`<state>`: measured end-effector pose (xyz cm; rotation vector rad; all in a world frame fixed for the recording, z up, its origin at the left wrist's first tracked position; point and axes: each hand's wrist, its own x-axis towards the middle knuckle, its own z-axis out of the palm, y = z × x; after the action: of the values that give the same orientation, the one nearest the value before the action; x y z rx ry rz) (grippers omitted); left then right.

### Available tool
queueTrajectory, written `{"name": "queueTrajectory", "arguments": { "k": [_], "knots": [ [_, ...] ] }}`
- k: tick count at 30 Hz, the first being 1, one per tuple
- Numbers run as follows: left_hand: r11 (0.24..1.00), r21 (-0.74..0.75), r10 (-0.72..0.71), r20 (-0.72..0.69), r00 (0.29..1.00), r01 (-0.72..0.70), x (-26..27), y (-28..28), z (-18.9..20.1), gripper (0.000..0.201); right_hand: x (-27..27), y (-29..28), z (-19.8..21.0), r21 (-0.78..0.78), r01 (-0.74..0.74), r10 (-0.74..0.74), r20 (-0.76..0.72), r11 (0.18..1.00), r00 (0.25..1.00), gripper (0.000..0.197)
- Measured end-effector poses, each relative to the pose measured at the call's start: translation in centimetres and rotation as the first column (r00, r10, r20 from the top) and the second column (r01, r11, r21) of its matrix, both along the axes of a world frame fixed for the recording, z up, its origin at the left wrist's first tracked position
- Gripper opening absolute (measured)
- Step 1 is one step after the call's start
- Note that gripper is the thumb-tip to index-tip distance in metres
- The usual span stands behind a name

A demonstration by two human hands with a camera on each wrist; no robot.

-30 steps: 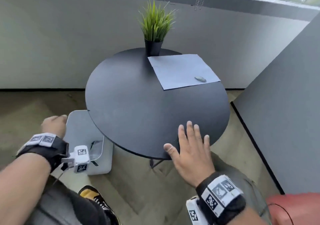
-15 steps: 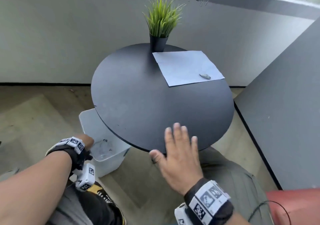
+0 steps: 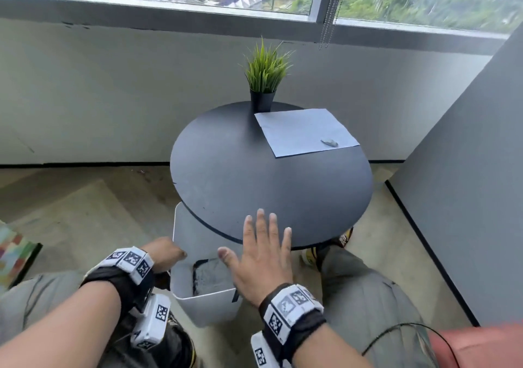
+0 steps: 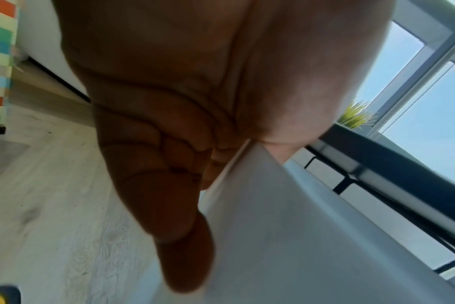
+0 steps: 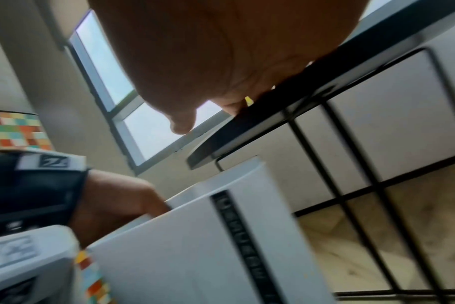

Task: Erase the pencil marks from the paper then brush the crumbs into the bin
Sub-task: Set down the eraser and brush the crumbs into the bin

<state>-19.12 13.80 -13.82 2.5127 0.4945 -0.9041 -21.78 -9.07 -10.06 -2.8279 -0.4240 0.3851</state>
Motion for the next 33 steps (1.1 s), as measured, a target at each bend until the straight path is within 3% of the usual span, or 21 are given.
{"name": "queueTrajectory", "arguments": {
  "k": [2, 3, 5, 7, 9, 11, 14, 16, 18, 19, 21, 23, 24, 26, 28, 31, 33],
  "knots": [
    [0.999, -0.022, -0.044, 0.002, 0.999, 0.044, 0.1, 0.3, 0.2, 0.029, -0.4, 1.1, 1.0, 0.189, -0.162, 0.171, -0.03, 0.969, 0.985, 0.087],
    [0.998, -0.031, -0.055, 0.002, 0.998, 0.055, 0.4, 0.4, 0.1, 0.03, -0.1, 0.5, 1.7, 0.32, -0.166, 0.183, -0.024, 0.933, 0.983, 0.086],
    [0.995, -0.032, -0.092, -0.01, 0.996, 0.091, 0.8, 0.8, 0.1, 0.035, 1.4, -2.4, 2.0, 0.482, 0.04, -0.048, 0.004, 0.875, 0.999, 0.083],
    [0.991, -0.032, -0.132, -0.022, 0.991, 0.131, 0.9, 1.1, 0.6, 0.038, 3.5, -6.4, 1.5, 0.358, 0.34, -0.383, 0.055, 0.87, 0.922, 0.08],
    [0.988, -0.047, -0.146, -0.017, 0.989, 0.145, 1.3, 1.9, 0.6, 0.037, 4.1, -8.2, 0.6, 0.017, 0.457, -0.457, 0.064, 0.889, 0.887, 0.087],
    [0.99, -0.042, -0.134, 0.004, 0.991, 0.134, 1.8, 2.6, 0.7, 0.031, 3.3, -5.0, -0.2, -0.119, 0.325, -0.318, 0.072, 0.938, 0.945, 0.093],
    [0.994, -0.053, -0.096, 0.043, 0.994, 0.099, 2.4, 3.1, 1.2, 0.027, 0.5, 2.4, -0.5, -0.093, -0.006, 0.011, 0.049, 0.996, 0.999, 0.091],
    [0.994, -0.054, -0.097, 0.056, 0.994, 0.1, 2.4, 3.6, 1.2, 0.027, -0.4, 4.9, 0.3, 0.052, -0.194, 0.193, 0.02, 0.98, 0.981, 0.086],
    [0.996, -0.078, -0.05, 0.052, 0.997, 0.054, 2.6, 4.5, 0.9, 0.026, 0.5, 4.0, 1.2, 0.359, -0.229, 0.232, 0.037, 0.905, 0.972, 0.085],
    [0.994, -0.107, -0.013, 0.052, 0.999, 0.019, 2.6, 4.9, 0.7, 0.024, 1.5, 2.6, 1.5, 0.462, -0.167, 0.152, 0.069, 0.871, 0.986, 0.083],
    [0.991, -0.131, 0.015, 0.055, 0.998, -0.008, 2.9, 5.4, 0.2, 0.022, 4.1, -1.7, 1.5, 0.419, 0.107, -0.174, 0.125, 0.902, 0.977, 0.081],
    [0.988, -0.156, 0.019, 0.038, 0.999, -0.013, 3.0, 5.5, 0.0, 0.023, 6.2, -5.3, 1.3, 0.116, 0.459, -0.469, 0.089, 0.881, 0.879, 0.087],
    [0.984, -0.176, 0.015, 0.028, 0.999, -0.01, 3.0, 5.3, 0.1, 0.025, 6.5, -5.8, 0.9, -0.037, 0.518, -0.516, 0.056, 0.855, 0.855, 0.091],
    [0.979, -0.201, -0.008, 0.012, 1.0, 0.01, 3.1, 5.0, 0.1, 0.036, 6.0, -3.6, 0.4, -0.174, 0.405, -0.403, 0.046, 0.898, 0.914, 0.091],
    [0.977, -0.213, -0.019, 0.011, 1.0, 0.021, 3.3, 4.7, 0.0, 0.039, 4.0, 0.8, 0.1, -0.158, 0.141, -0.14, 0.022, 0.977, 0.99, 0.091],
    [0.973, -0.228, -0.02, 0.006, 1.0, 0.021, 3.6, 4.5, -0.2, 0.037, 1.4, 5.1, 1.9, 0.141, -0.259, 0.27, -0.058, 0.955, 0.961, 0.088],
    [0.975, -0.219, -0.02, 0.014, 1.0, 0.023, 3.7, 4.8, -0.6, 0.044, 2.6, 3.6, 3.3, 0.399, -0.246, 0.278, -0.021, 0.883, 0.96, 0.081]
  ]
}}
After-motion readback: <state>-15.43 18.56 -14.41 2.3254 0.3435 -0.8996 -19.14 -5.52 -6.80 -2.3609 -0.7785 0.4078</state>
